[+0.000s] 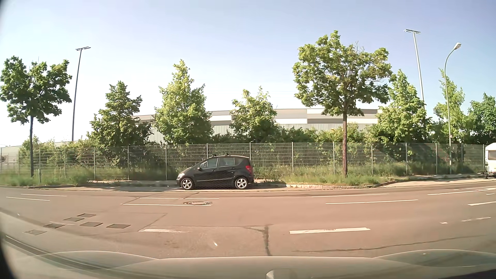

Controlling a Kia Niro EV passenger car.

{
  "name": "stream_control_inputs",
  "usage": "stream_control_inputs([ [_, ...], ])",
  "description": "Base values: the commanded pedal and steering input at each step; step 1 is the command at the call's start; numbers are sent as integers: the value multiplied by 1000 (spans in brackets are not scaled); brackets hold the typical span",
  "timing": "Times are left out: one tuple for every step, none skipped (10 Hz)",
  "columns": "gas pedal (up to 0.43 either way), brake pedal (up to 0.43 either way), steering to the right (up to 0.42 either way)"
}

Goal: Follow the waypoints while adhering to traffic rules and regulations

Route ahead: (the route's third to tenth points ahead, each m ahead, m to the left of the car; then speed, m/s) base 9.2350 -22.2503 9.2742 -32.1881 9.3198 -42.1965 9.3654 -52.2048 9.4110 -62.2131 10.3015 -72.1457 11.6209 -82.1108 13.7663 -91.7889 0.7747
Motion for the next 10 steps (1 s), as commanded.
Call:
stream_control_inputs([
  [0,122,330],
  [0,98,360],
  [0,49,374],
  [0,0,394],
  [0,0,435],
  [0,0,480],
  [0,0,513],
  [0,12,542],
  [0,37,585],
  [0,37,619],
])
